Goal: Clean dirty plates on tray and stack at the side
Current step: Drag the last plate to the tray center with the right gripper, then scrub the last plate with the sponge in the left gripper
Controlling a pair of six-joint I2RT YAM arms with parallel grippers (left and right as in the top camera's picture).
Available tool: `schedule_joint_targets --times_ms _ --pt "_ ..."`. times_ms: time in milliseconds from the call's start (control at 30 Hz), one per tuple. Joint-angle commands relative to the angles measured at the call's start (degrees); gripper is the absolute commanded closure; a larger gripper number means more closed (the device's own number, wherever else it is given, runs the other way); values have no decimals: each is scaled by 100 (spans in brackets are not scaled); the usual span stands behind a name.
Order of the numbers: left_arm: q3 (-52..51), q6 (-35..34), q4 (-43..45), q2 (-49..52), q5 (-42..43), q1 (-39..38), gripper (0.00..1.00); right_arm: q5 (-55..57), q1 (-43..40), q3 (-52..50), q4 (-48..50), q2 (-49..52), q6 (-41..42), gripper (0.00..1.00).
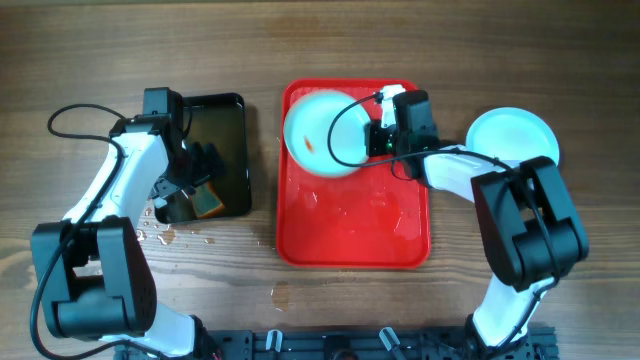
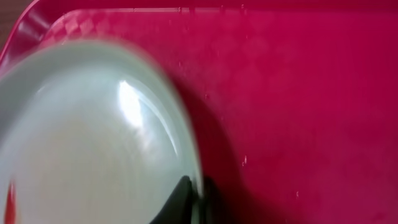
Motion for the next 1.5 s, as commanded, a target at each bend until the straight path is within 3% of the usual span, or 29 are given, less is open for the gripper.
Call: schedule_joint_targets --times_ms 0,133,167,200,233,267,367,433,500,567,600,700,733,800,867,900,1067,1167,1267,1467 --pt "26 31 0 -44 26 26 0 66 13 -94 -1342 -476 1154 96" --pt "26 31 -2 -44 26 26 0 68 15 -94 -3716 -1469 2889 96" --pt "26 28 0 -44 26 26 0 59 15 -96 -4138 -1561 3141 90" --pt "26 31 0 -44 26 26 0 44 13 -96 -4341 -1569 3185 75" --pt "26 31 -2 -44 24 26 0 46 13 -96 -4437 -1569 3093 64" --pt "26 28 0 -44 26 26 0 72 13 -94 -4347 -1569 2465 58" --pt "26 31 0 -44 26 26 0 688 7 -96 -3576 -1569 669 52" --pt "26 31 0 -44 26 26 0 691 9 -111 -3204 -1547 -179 59" --pt "26 28 0 -44 26 26 0 688 9 -133 -3045 -1445 -323 81" --pt "26 28 0 -44 26 26 0 557 9 -133 -3167 -1327 -210 96" --pt "26 31 0 -44 26 26 0 461 9 -133 -3322 -1311 61 96" --pt "26 9 -31 -44 234 26 0 433 9 -133 -4295 -1307 2085 96" --pt "26 9 -155 -44 492 26 0 428 9 -133 -4496 -1316 2286 96" --pt "26 11 -474 -44 1145 26 0 516 0 -131 -4286 -1316 1606 92" --pt "26 13 -623 -44 1235 26 0 50 2 -111 -3982 -1368 142 82" --pt "26 31 -695 -44 1235 26 0 0 2 -85 -4015 -1475 -39 77" --pt "74 326 -649 -190 1248 26 5 870 -20 -83 -4424 -1862 505 72" --pt "223 284 -603 -601 555 26 7 645 -24 -83 -4124 -1867 7 72" --pt "142 -50 -560 -616 -247 26 25 581 -24 -83 -4203 -1976 63 72" --pt "-590 -321 -37 -485 0 22 46 1082 -273 -83 -4363 -2087 485 63"
